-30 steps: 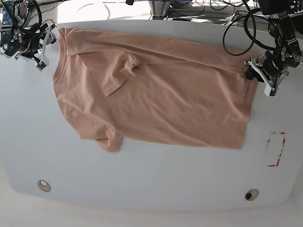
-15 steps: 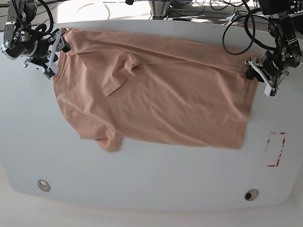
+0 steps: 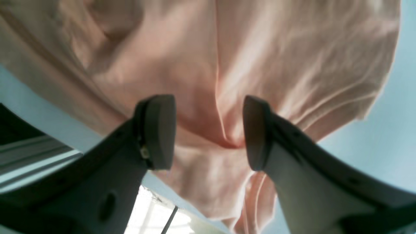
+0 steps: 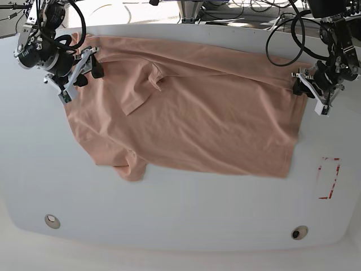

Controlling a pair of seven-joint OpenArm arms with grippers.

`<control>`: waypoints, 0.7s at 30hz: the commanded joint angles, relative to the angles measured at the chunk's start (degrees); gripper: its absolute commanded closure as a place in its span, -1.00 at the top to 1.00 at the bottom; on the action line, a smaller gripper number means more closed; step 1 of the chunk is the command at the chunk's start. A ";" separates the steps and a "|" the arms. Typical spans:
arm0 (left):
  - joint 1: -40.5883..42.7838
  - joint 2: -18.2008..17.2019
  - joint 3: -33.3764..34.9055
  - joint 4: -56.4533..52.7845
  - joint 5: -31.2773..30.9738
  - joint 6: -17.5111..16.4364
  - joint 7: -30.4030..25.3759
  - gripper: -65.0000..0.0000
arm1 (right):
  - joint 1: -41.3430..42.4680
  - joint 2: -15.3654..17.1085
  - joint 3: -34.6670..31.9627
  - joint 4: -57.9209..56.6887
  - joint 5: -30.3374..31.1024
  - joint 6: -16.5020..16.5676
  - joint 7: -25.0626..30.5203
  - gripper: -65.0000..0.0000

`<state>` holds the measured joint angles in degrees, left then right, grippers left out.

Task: Fold the T-shirt properly
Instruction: 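Pull the shirt edges apart with both grippers to smooth it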

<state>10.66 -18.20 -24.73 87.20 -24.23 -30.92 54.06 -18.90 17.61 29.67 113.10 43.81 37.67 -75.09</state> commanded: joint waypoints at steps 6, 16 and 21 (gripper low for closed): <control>0.20 -1.89 -0.19 0.14 1.33 0.37 1.54 -0.14 | 0.21 0.46 -2.37 -0.09 -8.52 0.53 3.49 -0.03; 1.08 -2.24 -0.19 0.05 1.33 0.37 1.54 -0.14 | 1.62 1.60 -3.96 -5.54 -20.47 0.88 5.51 -0.03; 2.93 -2.24 -0.28 0.23 1.33 0.37 1.54 -0.14 | 1.80 3.19 -3.87 -5.80 -21.09 2.29 5.51 -0.03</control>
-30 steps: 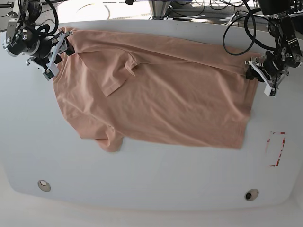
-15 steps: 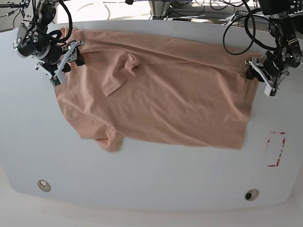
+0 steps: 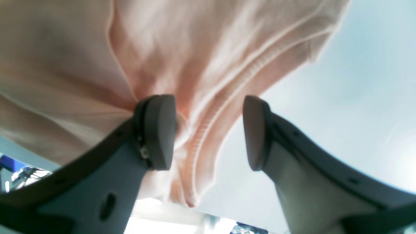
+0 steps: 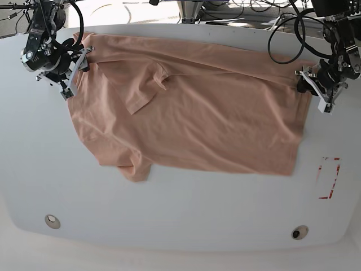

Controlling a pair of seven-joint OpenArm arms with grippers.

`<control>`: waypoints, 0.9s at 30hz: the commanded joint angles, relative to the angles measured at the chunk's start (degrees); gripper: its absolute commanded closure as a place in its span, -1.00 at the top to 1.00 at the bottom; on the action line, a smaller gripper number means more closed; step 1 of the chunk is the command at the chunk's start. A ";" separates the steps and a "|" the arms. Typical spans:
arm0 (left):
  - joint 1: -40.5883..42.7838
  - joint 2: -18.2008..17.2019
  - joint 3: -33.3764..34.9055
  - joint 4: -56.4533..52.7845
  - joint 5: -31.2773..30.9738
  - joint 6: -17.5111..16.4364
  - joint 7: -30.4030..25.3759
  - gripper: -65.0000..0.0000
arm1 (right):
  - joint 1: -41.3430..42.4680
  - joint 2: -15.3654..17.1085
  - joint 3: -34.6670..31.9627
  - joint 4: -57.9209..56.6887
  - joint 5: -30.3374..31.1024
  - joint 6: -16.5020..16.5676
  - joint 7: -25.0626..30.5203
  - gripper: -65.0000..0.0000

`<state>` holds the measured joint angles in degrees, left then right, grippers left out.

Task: Fold the T-shirt properly
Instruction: 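Pull the shirt edges apart with both grippers to smooth it, then release the shirt and move the right gripper to the sleeve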

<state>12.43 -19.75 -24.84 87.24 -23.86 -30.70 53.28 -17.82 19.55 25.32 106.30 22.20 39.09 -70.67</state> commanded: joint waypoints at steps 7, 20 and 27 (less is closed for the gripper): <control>5.38 -0.69 -0.52 1.15 0.60 0.15 2.33 -0.14 | 3.01 3.17 0.57 1.00 0.53 0.86 1.00 -0.03; 12.32 -0.25 -2.90 7.48 0.52 0.06 3.03 -0.14 | 6.62 3.17 0.31 1.17 0.62 0.86 0.74 -0.03; 12.15 -0.25 -6.41 11.09 0.43 0.06 4.09 -0.14 | 10.40 2.56 0.31 1.17 0.62 0.86 0.83 -0.02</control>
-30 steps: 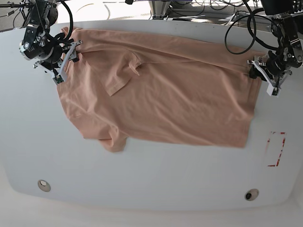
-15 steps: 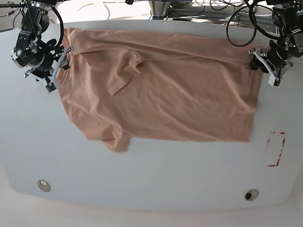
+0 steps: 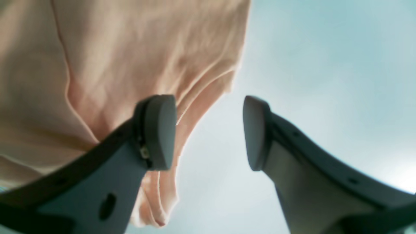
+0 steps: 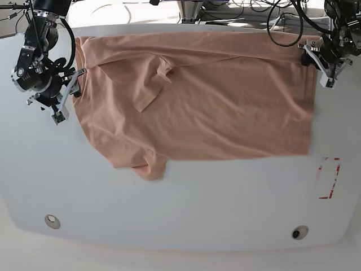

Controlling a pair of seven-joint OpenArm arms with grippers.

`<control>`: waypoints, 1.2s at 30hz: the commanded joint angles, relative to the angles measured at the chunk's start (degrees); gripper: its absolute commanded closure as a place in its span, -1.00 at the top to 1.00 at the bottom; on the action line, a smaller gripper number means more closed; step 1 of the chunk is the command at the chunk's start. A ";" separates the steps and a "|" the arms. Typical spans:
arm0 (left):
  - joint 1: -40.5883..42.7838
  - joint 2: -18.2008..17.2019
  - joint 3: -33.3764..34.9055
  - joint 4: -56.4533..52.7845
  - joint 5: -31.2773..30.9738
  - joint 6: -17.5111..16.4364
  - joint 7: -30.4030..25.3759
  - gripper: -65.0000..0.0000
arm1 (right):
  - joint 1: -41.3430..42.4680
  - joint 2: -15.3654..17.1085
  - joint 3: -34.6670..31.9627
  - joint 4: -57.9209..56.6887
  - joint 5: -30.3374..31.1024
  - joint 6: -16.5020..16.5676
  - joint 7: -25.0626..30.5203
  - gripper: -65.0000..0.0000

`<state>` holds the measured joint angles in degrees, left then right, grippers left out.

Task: Fold the T-shirt properly
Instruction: 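Release the shirt and move the right gripper to the sleeve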

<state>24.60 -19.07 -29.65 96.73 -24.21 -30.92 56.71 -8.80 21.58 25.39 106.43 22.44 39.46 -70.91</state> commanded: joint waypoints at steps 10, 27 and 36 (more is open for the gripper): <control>-7.85 -1.28 -3.10 9.69 0.78 -3.76 9.71 -0.12 | 12.53 -3.69 0.33 -3.18 -0.15 0.32 1.24 -0.01; -24.03 -1.19 -4.77 13.47 0.87 -6.93 16.30 0.12 | 31.00 -2.90 0.06 -33.69 -0.33 -0.12 14.08 0.54; -30.71 -1.02 -4.50 13.47 0.87 -7.19 16.30 0.11 | 34.07 -2.73 -6.09 -47.58 -7.62 -0.21 27.71 0.55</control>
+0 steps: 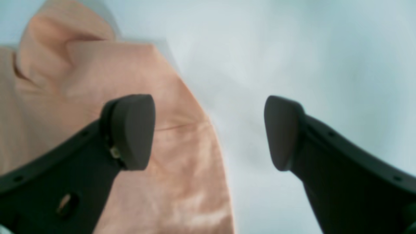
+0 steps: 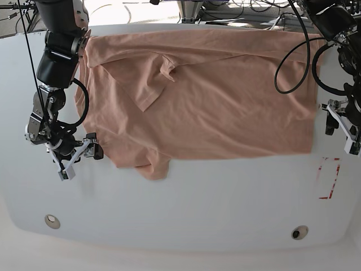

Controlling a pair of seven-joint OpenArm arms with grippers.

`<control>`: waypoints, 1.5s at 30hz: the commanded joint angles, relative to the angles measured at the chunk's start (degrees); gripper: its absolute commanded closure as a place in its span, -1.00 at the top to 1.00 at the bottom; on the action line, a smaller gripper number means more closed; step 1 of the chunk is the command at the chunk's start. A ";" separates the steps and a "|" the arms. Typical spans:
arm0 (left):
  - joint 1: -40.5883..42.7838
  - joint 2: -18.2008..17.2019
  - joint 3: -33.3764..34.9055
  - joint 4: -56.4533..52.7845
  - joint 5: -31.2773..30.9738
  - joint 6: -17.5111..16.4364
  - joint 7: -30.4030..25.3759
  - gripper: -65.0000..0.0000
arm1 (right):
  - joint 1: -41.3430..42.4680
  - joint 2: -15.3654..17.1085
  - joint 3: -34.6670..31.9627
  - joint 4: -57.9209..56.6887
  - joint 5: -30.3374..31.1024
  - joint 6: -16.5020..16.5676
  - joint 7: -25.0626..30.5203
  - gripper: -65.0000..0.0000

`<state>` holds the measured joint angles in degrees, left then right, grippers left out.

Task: Fold the T-shirt properly
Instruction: 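Release the shirt and move the right gripper to the sleeve, then move the left gripper to the shirt hem corner and grasp it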

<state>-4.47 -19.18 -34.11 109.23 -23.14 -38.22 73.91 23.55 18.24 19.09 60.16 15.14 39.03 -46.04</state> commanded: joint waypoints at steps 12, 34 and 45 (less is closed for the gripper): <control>-4.10 -0.91 0.04 0.79 0.23 0.37 -1.07 0.10 | 1.64 -1.23 -0.15 -7.63 -2.52 0.40 7.14 0.55; -11.84 -2.40 0.13 -25.67 1.82 4.41 -16.28 0.10 | 0.67 -7.47 -1.91 -7.55 -3.14 0.40 7.14 0.42; -19.49 -2.32 0.22 -44.39 5.95 7.93 -27.10 0.10 | 0.67 -7.38 -3.14 -7.55 -3.14 0.40 7.23 -1.00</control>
<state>-21.41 -20.38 -33.91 66.67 -17.04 -30.11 49.82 23.07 10.13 16.01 52.05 12.43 39.03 -37.71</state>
